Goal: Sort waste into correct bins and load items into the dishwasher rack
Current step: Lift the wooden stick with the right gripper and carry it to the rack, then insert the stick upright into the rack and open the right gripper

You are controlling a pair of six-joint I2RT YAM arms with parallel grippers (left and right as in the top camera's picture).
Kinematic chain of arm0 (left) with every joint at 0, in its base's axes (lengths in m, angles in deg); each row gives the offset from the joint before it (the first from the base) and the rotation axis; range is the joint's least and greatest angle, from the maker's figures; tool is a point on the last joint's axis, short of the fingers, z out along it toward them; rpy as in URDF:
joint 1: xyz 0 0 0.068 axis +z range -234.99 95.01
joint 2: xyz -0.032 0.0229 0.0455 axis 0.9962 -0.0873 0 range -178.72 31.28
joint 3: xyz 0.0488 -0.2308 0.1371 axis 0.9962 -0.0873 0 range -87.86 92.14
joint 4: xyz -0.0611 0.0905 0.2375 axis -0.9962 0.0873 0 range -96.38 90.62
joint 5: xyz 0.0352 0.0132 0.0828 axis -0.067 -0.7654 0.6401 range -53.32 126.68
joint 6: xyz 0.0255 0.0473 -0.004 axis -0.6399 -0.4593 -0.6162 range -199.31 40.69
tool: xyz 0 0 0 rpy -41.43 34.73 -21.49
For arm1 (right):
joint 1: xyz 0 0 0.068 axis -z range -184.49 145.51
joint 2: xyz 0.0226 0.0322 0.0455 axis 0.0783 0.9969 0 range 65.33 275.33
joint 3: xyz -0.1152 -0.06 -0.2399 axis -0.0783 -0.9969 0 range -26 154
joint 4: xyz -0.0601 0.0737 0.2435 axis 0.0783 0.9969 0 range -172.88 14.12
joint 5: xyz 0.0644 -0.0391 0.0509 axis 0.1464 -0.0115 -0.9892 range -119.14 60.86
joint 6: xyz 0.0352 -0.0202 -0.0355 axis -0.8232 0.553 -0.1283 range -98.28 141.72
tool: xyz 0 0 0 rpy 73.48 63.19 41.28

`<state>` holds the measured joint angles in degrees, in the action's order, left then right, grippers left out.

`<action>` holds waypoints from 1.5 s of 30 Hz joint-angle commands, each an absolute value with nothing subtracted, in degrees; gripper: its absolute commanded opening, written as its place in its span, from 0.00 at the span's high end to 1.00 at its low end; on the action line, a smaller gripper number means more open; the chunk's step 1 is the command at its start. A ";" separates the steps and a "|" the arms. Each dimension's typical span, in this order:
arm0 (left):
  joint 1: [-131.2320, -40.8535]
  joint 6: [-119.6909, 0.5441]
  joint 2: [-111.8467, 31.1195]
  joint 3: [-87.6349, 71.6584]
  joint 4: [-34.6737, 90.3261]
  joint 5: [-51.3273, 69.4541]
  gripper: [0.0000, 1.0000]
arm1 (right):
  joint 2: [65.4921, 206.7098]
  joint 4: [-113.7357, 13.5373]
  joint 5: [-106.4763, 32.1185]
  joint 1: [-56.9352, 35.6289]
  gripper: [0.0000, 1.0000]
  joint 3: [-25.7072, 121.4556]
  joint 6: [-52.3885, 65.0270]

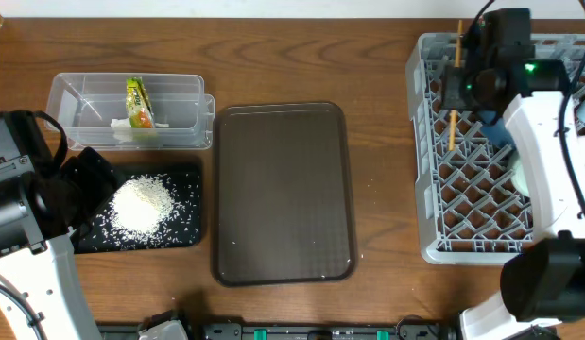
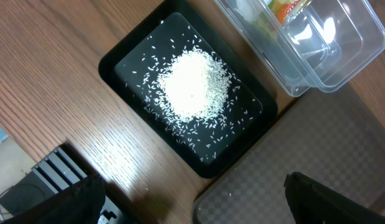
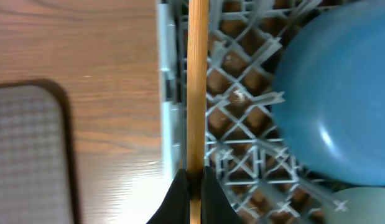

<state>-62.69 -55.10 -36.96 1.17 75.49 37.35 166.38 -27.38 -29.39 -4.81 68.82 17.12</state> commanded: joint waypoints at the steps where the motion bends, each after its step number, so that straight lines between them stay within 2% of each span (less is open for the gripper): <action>1: -62.45 -54.99 -37.18 1.19 75.44 38.46 0.05 | 168.83 -28.38 -28.29 -3.25 0.99 69.13 21.79; 4: -62.45 -54.99 -37.18 1.19 75.44 38.46 0.05 | 170.60 -29.35 -28.34 -2.73 0.96 69.13 21.79; 7: -62.45 -55.02 -37.18 1.19 75.44 38.46 0.05 | 171.80 -29.70 -29.54 -2.75 0.75 69.13 21.79; 10: -62.45 -54.99 -37.18 1.19 75.44 38.46 0.06 | 172.09 -29.94 -31.62 -2.90 0.57 69.13 21.75; 13: -62.45 -54.99 -37.18 1.19 75.44 38.46 0.05 | 172.04 -29.91 -33.04 -3.08 0.34 69.20 21.25; 15: -62.45 -54.99 -37.18 1.19 75.44 38.46 0.05 | 171.89 -29.17 -33.04 -3.06 0.24 69.30 19.41; 21: -62.45 -55.02 -37.18 1.19 75.44 38.46 0.05 | 168.26 -25.00 -33.30 -3.04 0.22 69.37 12.35; 24: -62.45 -55.02 -37.18 1.19 75.44 38.46 0.05 | 164.29 -21.06 -35.73 -3.06 0.25 69.35 10.49; 29: -62.45 -54.99 -37.18 1.19 75.44 38.46 0.05 | 154.78 -12.14 -40.12 -4.00 0.27 67.86 7.50; 33: -62.45 -54.99 -37.18 1.19 75.44 38.46 0.05 | 144.90 -11.58 -39.64 -7.80 0.25 60.65 6.25; 35: -62.45 -54.99 -37.18 1.19 75.44 38.46 0.05 | 139.54 -12.21 -38.17 -10.27 0.19 55.60 4.42; 37: -62.45 -55.02 -37.18 1.19 75.44 38.46 0.05 | 134.17 -12.14 -37.52 -12.52 0.01 50.66 3.28; 45: -62.45 -55.02 -37.18 1.19 75.44 38.46 0.05 | 122.43 -7.82 -40.32 -15.19 0.01 42.18 2.91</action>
<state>-62.69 -55.10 -36.99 1.10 75.46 37.37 124.75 -8.67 -39.29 -14.60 43.32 4.11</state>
